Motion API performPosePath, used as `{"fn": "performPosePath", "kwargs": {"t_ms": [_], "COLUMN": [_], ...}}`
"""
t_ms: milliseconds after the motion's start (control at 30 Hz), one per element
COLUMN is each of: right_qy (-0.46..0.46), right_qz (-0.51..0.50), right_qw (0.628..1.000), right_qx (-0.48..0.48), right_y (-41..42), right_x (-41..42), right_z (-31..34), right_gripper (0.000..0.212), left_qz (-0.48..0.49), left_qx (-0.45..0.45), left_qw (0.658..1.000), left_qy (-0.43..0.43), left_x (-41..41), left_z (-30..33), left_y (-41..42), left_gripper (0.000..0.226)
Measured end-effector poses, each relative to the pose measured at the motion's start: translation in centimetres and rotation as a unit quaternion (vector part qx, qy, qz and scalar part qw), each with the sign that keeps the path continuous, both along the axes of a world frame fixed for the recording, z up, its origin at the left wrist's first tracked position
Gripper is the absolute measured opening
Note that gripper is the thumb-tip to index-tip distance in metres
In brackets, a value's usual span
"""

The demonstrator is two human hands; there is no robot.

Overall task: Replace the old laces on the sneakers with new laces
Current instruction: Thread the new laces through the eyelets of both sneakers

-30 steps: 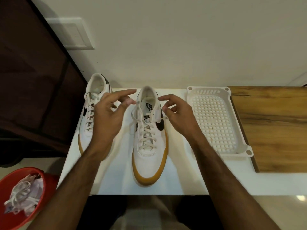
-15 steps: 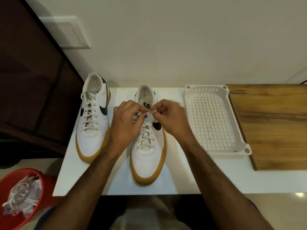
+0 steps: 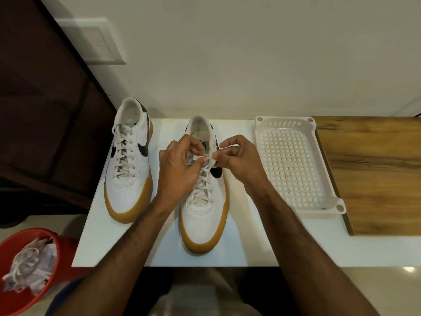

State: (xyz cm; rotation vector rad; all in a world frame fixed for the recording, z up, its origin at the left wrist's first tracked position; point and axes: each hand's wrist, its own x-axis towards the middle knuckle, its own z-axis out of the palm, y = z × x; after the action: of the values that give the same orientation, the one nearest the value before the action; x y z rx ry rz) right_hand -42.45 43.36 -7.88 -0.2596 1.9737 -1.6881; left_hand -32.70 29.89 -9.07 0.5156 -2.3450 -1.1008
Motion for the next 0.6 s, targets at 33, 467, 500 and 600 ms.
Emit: {"fn": "performPosePath", "kwargs": {"t_ms": [33,467,500,600], "right_qy": [-0.003,0.05,0.056,0.087], "right_qz": [0.001,0.068,0.064,0.06], "right_qw": [1.0,0.996,0.996,0.994], "right_qx": [-0.003,0.003,0.005,0.031], "right_y": [0.0,0.7,0.6,0.2], "right_x": [0.0,-0.4,-0.3,-0.3], "right_z": [0.0,-0.5,-0.6,-1.0], "right_gripper": [0.029,0.019,0.015,0.004], "left_qz": [0.0,0.017,0.016,0.008], "left_qx": [-0.006,0.042,0.034,-0.058], "left_qw": [1.0,0.999,0.999,0.998], "left_qy": [0.0,0.022,0.019,-0.011], "left_x": [0.0,-0.4,-0.4,-0.2], "left_z": [0.1,-0.8,-0.9,-0.8], "left_y": [0.0,0.0,0.0,-0.5], "left_gripper": [0.035,0.022,0.022,0.025]}}
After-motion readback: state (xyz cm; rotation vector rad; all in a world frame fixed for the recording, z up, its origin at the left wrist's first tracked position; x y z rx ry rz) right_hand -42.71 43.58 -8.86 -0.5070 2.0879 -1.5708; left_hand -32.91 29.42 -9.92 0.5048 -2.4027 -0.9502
